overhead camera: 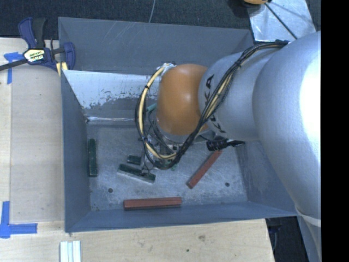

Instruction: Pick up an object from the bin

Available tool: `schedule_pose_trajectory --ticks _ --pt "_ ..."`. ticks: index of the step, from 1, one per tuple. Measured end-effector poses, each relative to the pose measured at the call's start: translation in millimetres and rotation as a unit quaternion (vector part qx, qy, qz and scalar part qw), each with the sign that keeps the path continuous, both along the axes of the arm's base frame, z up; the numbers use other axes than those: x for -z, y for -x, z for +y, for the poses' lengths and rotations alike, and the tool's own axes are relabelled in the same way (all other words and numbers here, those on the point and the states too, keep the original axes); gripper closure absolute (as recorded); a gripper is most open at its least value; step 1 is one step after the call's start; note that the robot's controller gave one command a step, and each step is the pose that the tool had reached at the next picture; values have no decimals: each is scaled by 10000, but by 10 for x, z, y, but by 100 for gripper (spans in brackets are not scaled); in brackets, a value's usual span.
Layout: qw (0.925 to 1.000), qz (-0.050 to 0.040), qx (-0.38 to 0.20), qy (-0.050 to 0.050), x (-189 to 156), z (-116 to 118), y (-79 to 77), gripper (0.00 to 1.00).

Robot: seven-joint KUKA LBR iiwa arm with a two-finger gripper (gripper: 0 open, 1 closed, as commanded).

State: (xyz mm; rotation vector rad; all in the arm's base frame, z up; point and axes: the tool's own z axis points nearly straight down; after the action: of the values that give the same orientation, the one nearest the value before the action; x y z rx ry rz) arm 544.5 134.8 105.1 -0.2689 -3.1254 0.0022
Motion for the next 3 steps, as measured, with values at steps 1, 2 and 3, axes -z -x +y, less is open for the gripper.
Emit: schedule_pose_trajectory --ticks 1,2,3 --pt "10000 -40 -1 -10 -169 4 -22 100" --pt "10000 -13 -2 -3 -313 -1 -9 100" --pt "10000 -24 -3 -7 -522 -2 -12 100"
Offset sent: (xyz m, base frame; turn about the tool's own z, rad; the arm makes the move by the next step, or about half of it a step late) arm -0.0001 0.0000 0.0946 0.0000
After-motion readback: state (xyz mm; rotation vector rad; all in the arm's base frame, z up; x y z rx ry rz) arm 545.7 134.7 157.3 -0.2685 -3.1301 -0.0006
